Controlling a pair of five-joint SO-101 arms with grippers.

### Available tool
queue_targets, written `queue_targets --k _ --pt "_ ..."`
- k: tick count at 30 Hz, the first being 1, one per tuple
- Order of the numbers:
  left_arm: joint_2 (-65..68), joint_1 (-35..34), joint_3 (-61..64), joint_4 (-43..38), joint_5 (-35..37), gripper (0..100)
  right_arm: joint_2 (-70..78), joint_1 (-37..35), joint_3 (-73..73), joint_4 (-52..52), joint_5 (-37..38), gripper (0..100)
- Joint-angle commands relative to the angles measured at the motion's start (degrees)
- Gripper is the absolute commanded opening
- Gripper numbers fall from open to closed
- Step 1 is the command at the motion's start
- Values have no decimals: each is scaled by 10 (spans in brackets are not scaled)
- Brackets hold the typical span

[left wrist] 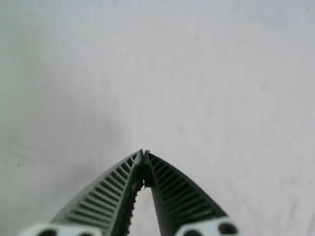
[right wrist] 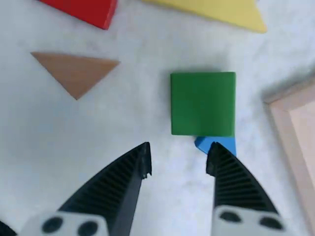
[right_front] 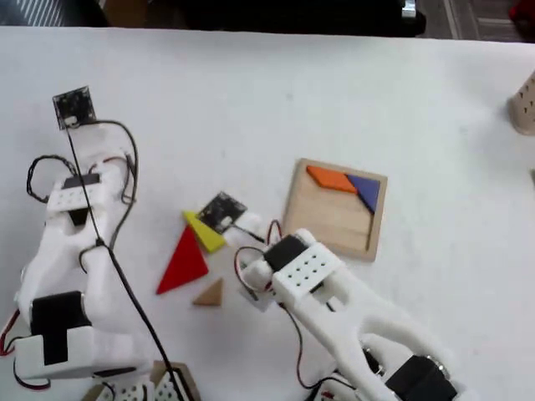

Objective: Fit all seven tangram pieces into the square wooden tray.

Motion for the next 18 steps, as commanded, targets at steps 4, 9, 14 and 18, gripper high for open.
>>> queue_targets --k 4,9,14,18 --pt "-27 -5 -4 -16 -16 28 -19 -22 -4 -29 12 183" --pt "-27 -5 -4 -16 -16 28 -31 -64 0 -8 14 180" --pt "-27 -5 -4 -16 -16 28 -106 -145 45 -8 16 180" --pt "-27 -5 -4 -16 -16 28 -144 -149 73 -43 62 180"
